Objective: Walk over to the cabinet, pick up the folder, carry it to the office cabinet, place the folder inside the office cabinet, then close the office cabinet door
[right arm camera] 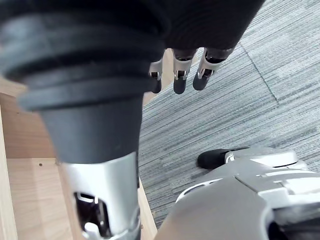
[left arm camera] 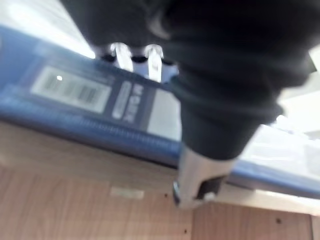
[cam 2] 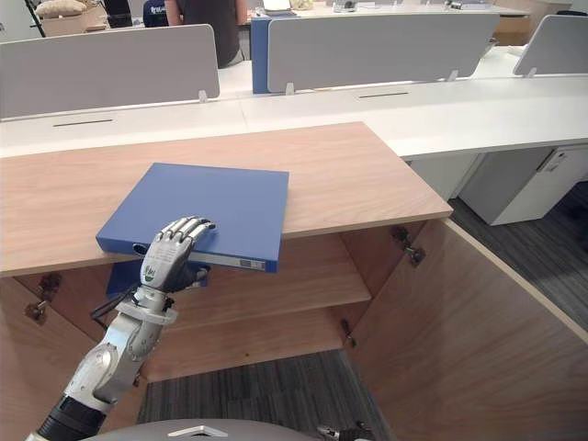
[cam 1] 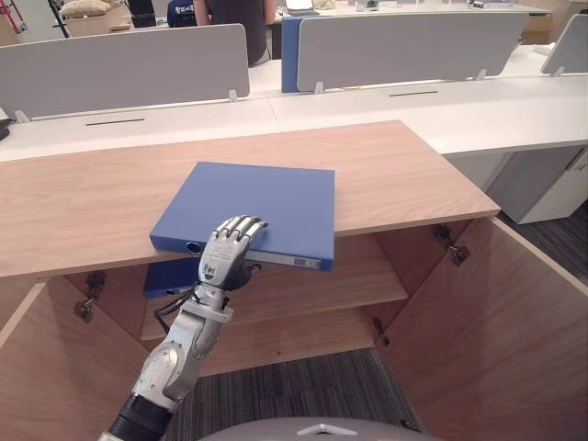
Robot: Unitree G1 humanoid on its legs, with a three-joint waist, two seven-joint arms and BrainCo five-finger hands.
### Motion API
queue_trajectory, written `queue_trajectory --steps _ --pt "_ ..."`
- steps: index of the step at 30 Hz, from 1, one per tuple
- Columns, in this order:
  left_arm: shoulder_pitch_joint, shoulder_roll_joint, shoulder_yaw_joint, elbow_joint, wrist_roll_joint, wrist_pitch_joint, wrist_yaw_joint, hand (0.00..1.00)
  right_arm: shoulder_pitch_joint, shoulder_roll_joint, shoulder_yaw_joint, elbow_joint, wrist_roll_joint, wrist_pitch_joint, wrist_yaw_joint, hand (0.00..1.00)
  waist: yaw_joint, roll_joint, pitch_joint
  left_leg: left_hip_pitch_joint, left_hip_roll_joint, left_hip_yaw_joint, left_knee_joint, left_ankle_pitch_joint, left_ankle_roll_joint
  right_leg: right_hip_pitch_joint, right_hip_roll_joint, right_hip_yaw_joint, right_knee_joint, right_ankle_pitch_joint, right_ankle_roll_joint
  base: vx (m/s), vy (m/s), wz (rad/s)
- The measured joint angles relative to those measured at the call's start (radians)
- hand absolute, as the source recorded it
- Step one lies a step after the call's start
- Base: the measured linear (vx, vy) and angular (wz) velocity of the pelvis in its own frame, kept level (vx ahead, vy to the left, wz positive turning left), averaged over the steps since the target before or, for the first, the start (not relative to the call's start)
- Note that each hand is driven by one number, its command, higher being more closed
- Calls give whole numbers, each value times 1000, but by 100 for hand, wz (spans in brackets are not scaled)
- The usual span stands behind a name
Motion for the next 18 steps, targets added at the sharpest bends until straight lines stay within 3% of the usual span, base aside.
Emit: queue_trajectory --steps 5,18 --pt "-39 0 -7 26 31 3 19 100 -2 0 -13 0 12 0 2 0 -14 1 -1 -2 0 1 0 0 0 -2 1 1 0 0 0 0 0 0" --pt "-44 -1 4 10 15 -2 32 100 -2 0 -20 1 30 0 2 0 -16 2 -2 -3 1 8 0 -1 -1 -7 2 8 -2 2 -1 0 0 -1"
